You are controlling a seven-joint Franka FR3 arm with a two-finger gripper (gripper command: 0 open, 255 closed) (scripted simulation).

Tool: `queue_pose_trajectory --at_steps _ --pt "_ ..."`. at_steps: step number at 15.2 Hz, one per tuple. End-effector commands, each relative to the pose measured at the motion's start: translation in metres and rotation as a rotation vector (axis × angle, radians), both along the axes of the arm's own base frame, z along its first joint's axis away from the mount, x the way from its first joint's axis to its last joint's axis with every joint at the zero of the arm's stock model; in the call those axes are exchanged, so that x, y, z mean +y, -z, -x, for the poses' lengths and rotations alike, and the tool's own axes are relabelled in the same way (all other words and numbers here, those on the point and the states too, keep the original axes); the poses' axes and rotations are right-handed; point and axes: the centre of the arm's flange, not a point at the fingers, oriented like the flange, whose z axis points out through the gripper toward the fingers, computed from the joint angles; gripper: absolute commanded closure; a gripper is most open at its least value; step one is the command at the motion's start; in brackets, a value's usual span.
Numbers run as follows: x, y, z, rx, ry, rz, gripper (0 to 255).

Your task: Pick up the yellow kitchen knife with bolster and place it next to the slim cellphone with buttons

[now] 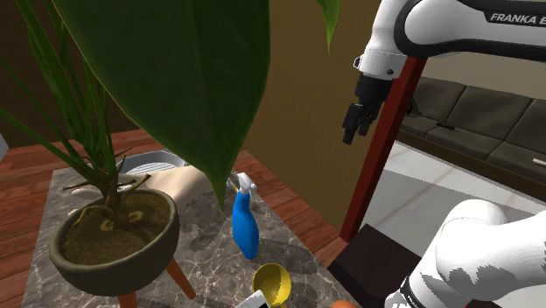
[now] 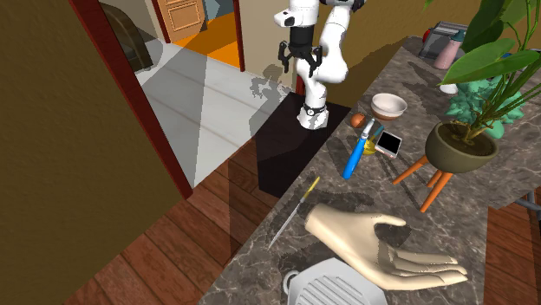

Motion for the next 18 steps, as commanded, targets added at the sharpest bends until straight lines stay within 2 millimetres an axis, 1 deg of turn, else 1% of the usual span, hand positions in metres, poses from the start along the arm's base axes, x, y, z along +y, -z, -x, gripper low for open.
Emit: queue_pose_trajectory --at_steps 1,10,18 --pt "0.000 0.000 0.000 0.000 0.000 0.000 0" --pt "0.054 0.061 -0.086 -0.013 0.049 0.016 0" --pt "0.097 0.116 -0.165 -0.024 0.093 0.030 0"
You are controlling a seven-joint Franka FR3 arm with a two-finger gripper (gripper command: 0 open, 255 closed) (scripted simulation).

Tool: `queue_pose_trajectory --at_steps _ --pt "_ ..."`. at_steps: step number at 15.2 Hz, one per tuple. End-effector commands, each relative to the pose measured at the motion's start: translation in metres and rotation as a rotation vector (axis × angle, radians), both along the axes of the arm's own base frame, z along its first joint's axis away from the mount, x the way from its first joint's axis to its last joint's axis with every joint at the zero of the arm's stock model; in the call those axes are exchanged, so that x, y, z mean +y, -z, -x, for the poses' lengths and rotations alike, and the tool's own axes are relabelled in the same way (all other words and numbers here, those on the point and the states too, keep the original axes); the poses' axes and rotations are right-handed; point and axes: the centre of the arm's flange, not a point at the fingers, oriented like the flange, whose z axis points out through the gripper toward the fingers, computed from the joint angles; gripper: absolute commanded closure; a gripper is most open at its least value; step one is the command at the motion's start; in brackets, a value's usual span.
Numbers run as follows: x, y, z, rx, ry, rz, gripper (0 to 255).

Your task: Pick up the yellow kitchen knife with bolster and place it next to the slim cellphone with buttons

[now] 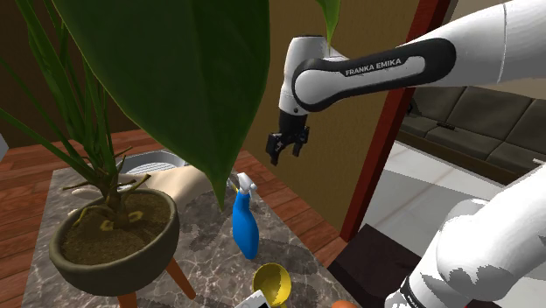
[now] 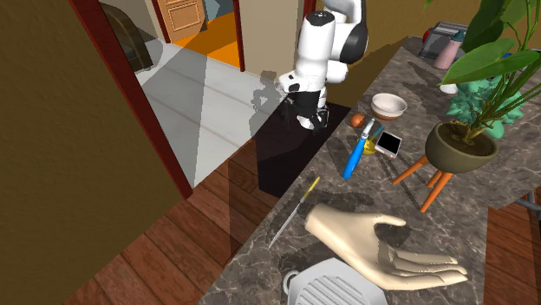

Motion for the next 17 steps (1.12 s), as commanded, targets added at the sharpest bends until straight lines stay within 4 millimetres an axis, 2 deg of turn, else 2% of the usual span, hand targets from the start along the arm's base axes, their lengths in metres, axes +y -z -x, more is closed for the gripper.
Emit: queue_pose_trajectory --at_steps 1,17 --pt "0.010 0.011 -0.020 -0.004 0.012 0.003 0" --pt "0.082 0.119 -0.186 -0.026 0.100 0.031 0"
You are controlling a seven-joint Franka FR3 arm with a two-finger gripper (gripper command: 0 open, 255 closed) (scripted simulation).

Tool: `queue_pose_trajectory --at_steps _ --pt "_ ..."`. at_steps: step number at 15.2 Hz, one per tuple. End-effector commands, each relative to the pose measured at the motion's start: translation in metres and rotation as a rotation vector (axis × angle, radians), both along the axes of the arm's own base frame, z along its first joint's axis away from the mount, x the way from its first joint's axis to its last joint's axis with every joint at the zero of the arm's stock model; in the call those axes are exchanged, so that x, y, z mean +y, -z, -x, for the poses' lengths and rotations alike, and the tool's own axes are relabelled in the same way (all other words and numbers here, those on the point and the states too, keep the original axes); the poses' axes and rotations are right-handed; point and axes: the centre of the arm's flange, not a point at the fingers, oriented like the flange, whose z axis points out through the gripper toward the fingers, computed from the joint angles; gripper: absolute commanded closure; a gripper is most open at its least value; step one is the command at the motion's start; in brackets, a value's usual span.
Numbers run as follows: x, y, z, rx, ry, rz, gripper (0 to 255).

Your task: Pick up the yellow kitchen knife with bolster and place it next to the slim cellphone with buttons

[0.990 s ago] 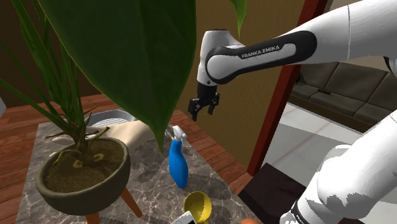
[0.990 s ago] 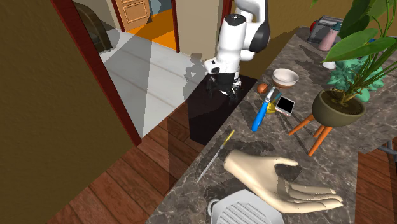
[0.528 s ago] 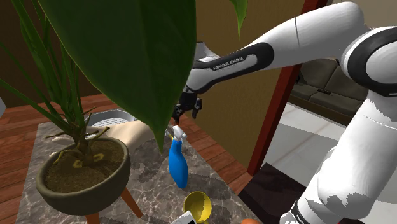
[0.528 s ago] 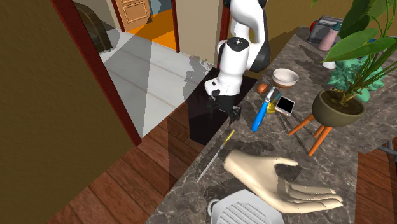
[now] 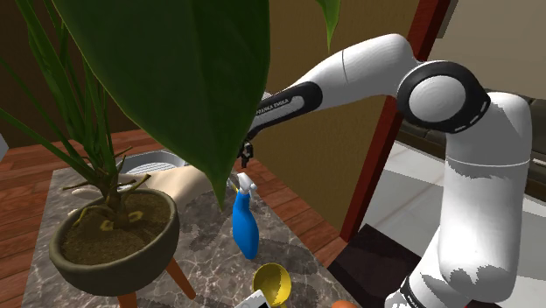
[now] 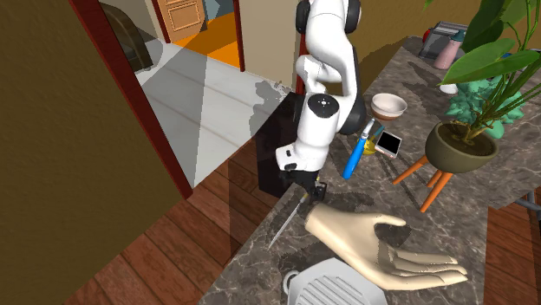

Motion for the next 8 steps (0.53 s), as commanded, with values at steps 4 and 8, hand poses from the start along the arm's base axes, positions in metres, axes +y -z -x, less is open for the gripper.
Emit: queue_pose_trajectory --at_steps 4,8 --pt "0.009 0.025 -0.023 -0.003 0.013 0.004 0" --pt "0.008 0.046 -0.025 -0.003 0.013 0.004 0"
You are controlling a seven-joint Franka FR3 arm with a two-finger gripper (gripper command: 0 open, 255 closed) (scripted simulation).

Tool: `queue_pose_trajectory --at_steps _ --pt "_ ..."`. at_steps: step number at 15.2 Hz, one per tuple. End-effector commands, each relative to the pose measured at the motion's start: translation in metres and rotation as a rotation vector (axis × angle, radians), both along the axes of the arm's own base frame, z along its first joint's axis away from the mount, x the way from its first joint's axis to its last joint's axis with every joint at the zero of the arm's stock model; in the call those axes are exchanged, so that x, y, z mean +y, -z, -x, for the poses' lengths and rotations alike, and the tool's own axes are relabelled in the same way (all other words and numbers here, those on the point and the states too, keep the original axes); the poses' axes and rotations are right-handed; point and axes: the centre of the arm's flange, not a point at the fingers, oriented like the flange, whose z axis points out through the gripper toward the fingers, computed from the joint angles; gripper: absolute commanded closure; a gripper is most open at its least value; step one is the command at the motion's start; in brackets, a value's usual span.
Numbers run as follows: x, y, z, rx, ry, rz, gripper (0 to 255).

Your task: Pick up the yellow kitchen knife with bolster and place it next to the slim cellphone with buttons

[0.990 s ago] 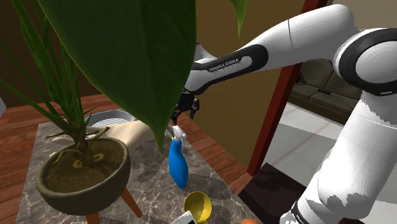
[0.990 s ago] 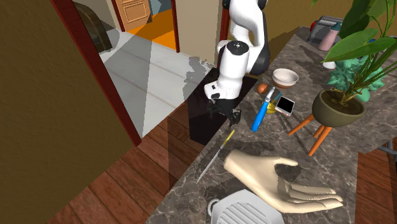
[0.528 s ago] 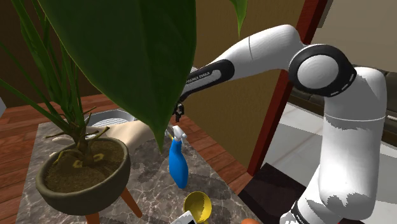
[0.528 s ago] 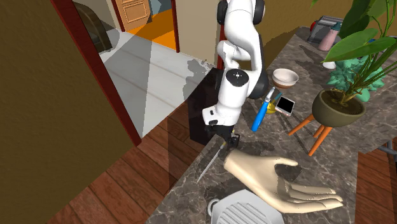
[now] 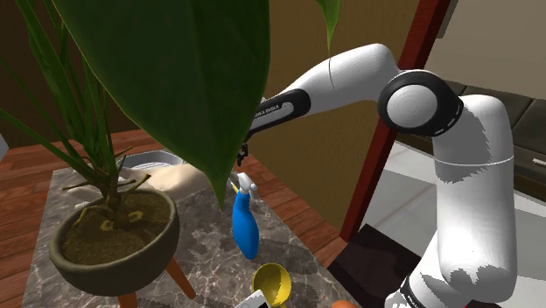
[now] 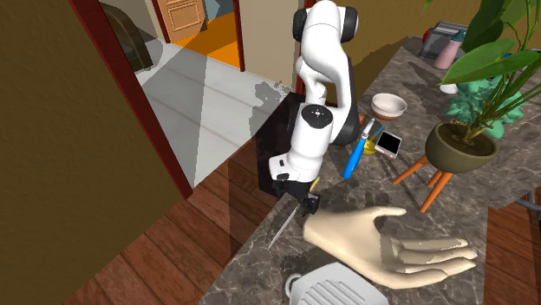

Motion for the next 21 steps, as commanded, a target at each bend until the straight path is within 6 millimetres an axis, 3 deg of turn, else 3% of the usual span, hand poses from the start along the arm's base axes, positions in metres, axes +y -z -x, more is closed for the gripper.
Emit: queue_pose_trajectory --at_steps 1,9,10,11,18,19,21 --pt "0.013 0.041 0.006 0.053 -0.020 0.002 0" --pt "0.013 0.041 0.006 0.053 -0.020 0.002 0" --pt "0.012 0.040 0.010 0.053 -0.021 0.002 255" --pt "0.004 0.030 0.013 0.053 -0.021 0.001 255" --pt "0.001 0.034 0.021 0.053 -0.021 0.002 255" --pt "0.013 0.041 0.006 0.053 -0.020 0.002 255" --pt "0.013 0.031 0.006 0.053 -0.020 0.002 255"
